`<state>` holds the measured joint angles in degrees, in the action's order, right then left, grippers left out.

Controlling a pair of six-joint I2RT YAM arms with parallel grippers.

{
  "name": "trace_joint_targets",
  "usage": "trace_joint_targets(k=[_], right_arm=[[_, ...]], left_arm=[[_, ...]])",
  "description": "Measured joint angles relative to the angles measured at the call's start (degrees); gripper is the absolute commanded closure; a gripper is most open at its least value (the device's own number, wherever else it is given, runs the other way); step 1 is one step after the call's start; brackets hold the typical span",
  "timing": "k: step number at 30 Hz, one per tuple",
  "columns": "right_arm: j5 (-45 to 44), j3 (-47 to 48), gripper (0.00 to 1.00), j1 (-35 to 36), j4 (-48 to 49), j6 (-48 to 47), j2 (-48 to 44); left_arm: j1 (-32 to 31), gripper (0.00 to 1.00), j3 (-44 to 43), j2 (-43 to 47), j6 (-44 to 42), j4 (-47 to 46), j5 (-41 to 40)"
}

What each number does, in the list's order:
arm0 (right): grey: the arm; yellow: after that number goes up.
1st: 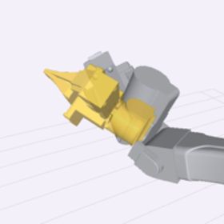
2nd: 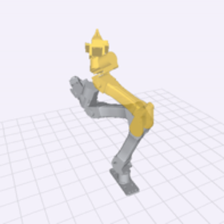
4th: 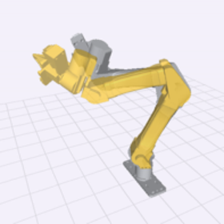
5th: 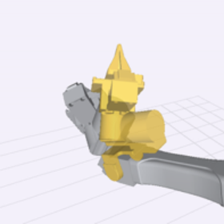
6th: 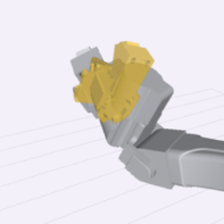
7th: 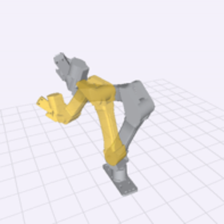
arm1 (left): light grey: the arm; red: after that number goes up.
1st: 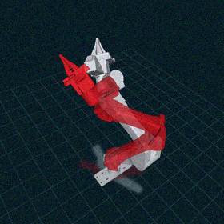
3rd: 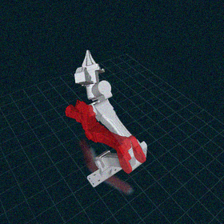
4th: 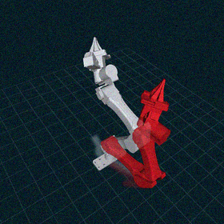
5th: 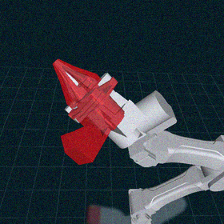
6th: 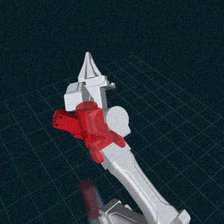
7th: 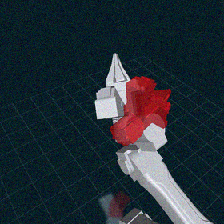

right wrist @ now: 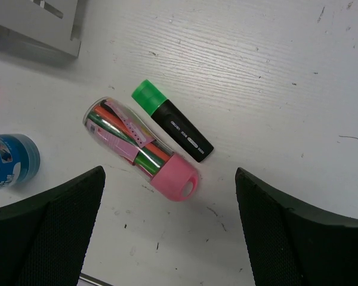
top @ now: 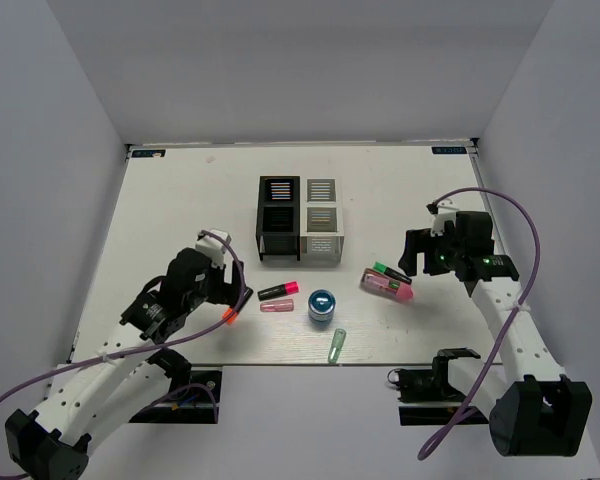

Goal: Sort the stationery into containers
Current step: Pick up the stationery from the center of the board.

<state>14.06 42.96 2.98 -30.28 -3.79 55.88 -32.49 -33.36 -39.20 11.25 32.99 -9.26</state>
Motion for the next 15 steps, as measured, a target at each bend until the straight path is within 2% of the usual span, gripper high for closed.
trace_joint_targets(k=[4, 6, 7, 8, 9, 10, 11, 12, 13, 14, 15], right_arm=[[0.04, 0.00, 0.10, 0.00, -0.04, -0.07, -0.22], [0.28, 0.00, 0.10, 0.02, -0.04, -0.17, -0.48], [0.61, 0.00, 0.10, 0.02, -0.04, -0.31, -0.63], [1.05, 0.00, 0.10, 0.02, -0.04, -0.48, -0.79], [1.40, 0.00, 0.28, 0.02, -0.07, -0.79, -0.90], [1.99, 0.00, 0.80, 0.02, -0.11, -1.75, -1.07], [2.84, -0.02, 1.00, 0.02, -0.24, -2.62, -1.25], [3.76, -0.33, 1.00, 0.02, -0.04, -3.32, -1.73], [4.52, -0.87, 1.00, 0.02, -0.04, -3.96, -2.47], [5.09, -1.46, 0.71, 0.02, -0.24, -4.48, -3.21], [5.68, -1.77, 0.18, 0.02, -0.81, -4.76, -3.74]], left_arm=[[0.00, 0.00, 0.00, -0.42, -0.28, -0.09, 3.91], [-0.20, 0.03, 0.00, -1.20, -0.28, -0.20, 5.40], [-0.48, 0.06, 0.00, -1.66, -0.26, -0.24, 5.86], [-0.96, 0.17, 0.00, -2.25, -0.24, -0.26, 6.25], [-1.68, 0.25, -0.04, -2.78, -0.07, -0.35, 6.58], [-2.54, 0.40, -0.11, -3.41, 0.00, -0.37, 6.84], [-3.61, 0.60, -0.37, -4.42, 0.24, -0.20, 7.15], [-4.96, 0.99, -0.94, -5.60, 0.42, 0.07, 7.19], [-6.80, 1.00, -1.88, -7.17, 0.79, 0.24, 6.95], [-8.85, 1.00, -3.19, -8.98, 0.44, 0.50, 6.91], [-11.56, 1.00, -4.72, -11.32, 0.87, 0.44, 6.64]])
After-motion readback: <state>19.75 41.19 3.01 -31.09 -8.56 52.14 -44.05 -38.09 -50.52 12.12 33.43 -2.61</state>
